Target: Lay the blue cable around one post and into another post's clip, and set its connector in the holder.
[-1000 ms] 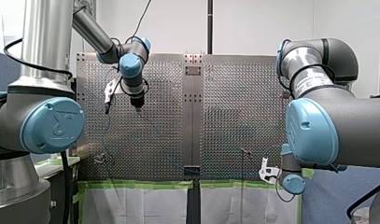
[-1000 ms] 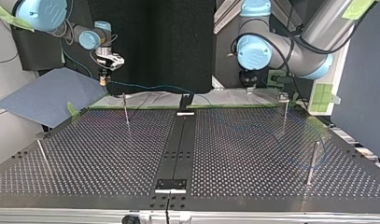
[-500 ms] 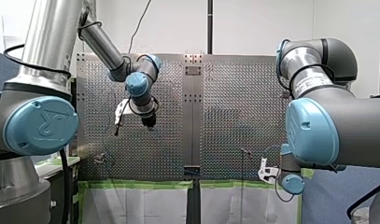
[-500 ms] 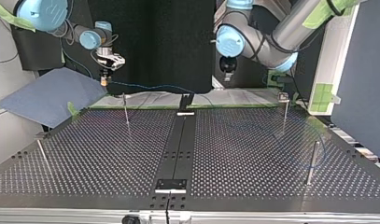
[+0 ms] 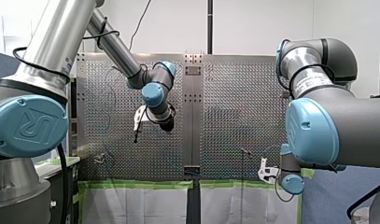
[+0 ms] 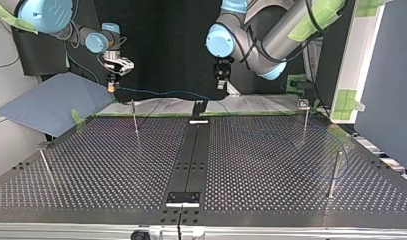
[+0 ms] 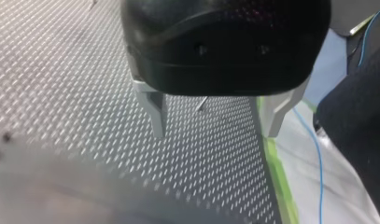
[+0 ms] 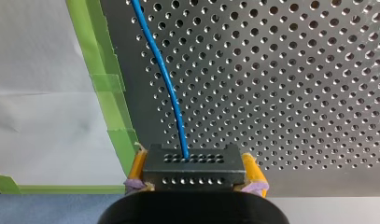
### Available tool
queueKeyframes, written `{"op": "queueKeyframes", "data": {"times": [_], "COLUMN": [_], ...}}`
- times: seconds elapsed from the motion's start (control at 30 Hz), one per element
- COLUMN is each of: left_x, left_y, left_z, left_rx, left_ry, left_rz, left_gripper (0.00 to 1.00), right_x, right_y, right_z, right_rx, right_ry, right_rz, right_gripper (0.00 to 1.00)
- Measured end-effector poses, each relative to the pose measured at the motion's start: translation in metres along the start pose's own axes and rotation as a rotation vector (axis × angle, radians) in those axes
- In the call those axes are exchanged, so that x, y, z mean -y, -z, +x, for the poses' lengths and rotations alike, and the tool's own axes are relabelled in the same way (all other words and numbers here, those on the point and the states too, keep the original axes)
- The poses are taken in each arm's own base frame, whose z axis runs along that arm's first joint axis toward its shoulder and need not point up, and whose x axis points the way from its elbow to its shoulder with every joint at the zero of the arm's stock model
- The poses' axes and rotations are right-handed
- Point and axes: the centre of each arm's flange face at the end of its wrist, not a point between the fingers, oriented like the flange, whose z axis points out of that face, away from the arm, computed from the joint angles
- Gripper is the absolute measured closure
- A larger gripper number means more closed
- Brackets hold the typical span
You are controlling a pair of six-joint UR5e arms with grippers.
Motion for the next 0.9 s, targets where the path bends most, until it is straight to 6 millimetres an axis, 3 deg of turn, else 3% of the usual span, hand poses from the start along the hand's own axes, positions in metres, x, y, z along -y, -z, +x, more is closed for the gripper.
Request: {"op": "queueKeyframes", "data": {"times": [0.67,0.9], "left_x": [0.118,0.117], "left_y": [-0.031,-0.069], "left_z": [0.032,0.029], "left_rx": [0.139,0.186], "left_ry": [-0.031,0.009], "left_rz": [0.205,0.188], "left_gripper": [0.00,0.00], "right_x": [-0.005,-0.005], "right_y": [-0.001,-0.001], "right_z": [0.001,0.001], "right_rx": [-0.004,-0.003], "right_ry": [-0.001,0.000], "right_rz": [-0.007,-0.007], "right_gripper": [0.83,0.83]}}
